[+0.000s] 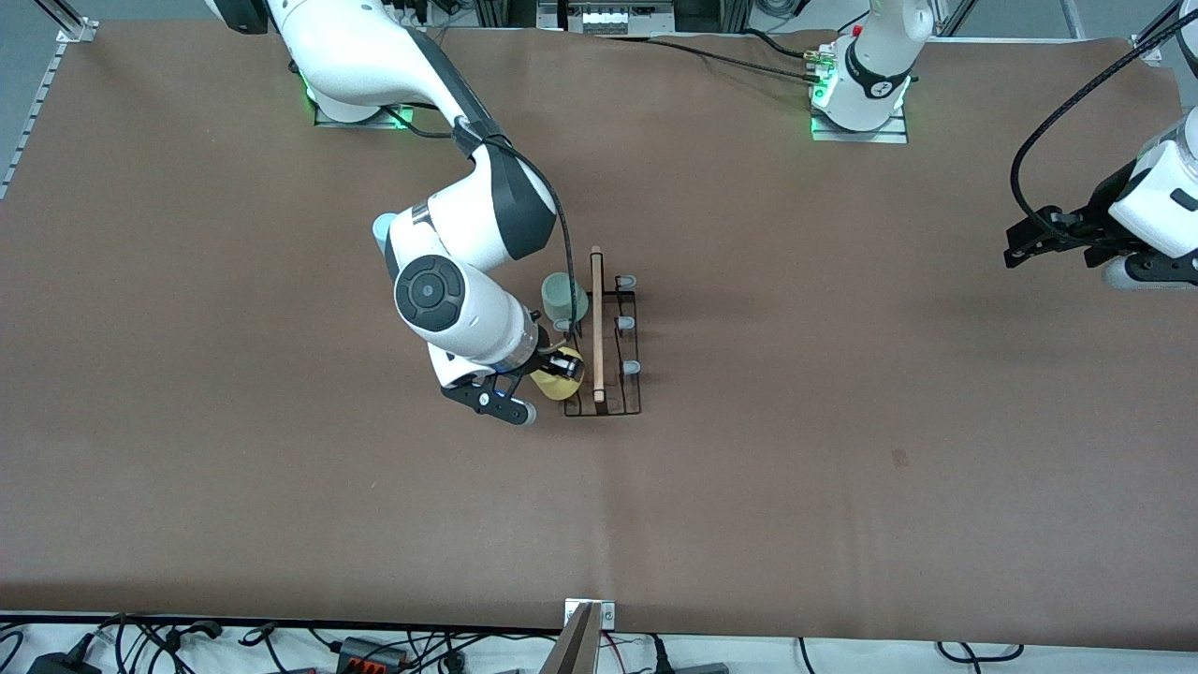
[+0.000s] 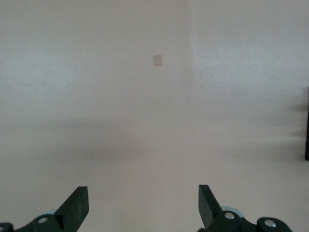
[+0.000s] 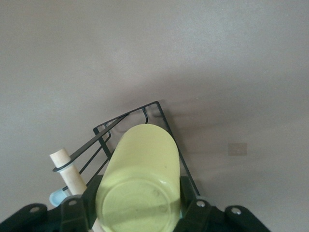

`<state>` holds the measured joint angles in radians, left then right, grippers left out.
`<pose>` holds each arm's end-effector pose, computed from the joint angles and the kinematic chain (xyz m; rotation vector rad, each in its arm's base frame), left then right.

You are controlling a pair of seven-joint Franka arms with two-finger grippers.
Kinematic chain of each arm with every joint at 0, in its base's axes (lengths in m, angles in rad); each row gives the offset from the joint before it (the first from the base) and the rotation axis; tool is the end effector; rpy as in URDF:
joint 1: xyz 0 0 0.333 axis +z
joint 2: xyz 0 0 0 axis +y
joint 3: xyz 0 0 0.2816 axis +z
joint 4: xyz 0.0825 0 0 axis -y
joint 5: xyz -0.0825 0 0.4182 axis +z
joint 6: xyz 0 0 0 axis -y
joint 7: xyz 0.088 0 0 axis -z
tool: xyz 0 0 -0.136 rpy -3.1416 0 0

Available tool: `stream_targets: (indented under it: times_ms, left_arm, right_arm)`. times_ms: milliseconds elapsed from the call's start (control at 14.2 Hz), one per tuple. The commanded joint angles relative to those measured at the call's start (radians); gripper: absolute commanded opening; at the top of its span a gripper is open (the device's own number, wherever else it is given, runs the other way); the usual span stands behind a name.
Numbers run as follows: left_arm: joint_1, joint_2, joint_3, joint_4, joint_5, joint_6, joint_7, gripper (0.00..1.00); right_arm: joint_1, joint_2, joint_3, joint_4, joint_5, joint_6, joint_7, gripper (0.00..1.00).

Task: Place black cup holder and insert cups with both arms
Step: 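Carry the yellow cup to the rack and set it on a peg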

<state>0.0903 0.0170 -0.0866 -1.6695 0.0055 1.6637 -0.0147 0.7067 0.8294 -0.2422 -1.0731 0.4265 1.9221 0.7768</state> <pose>0.5971 0.0032 0.5089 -3.1371 -0.0280 0.0356 0.6519 0.4293 0.2832 -2.8812 0.5417 0.1497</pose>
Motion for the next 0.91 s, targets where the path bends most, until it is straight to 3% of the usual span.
stream_targets:
  times_ms: [0, 141, 211, 281, 563, 844]
  left_arm:
    - [0.003, 0.011, -0.002, 0.028, -0.007, -0.016, 0.022, 1.00]
    - [0.003, 0.011, -0.002, 0.028, -0.007, -0.016, 0.022, 1.00]
    - [0.003, 0.011, -0.002, 0.028, -0.007, -0.016, 0.022, 1.00]
    - [0.003, 0.011, -0.002, 0.028, -0.007, -0.016, 0.022, 1.00]
    - [0.005, 0.012, -0.002, 0.028, -0.007, -0.016, 0.024, 1.00]
    - [0.003, 0.011, -0.002, 0.028, -0.007, -0.016, 0.024, 1.00]
  right_arm:
    - [0.008, 0.008, 0.001, -0.007, -0.012, 0.018, 0.018, 0.21]
    - [0.013, 0.017, 0.001, -0.007, -0.012, 0.018, 0.018, 0.28]
    - [0.013, 0.023, 0.000, -0.005, -0.012, 0.021, 0.024, 0.87]
    - [0.013, 0.023, 0.000, -0.004, -0.012, 0.031, 0.042, 1.00]
    - [0.000, -0.013, -0.029, 0.001, -0.015, 0.011, 0.044, 1.00]
    - [0.003, -0.049, -0.124, 0.001, -0.024, -0.090, -0.026, 1.00]
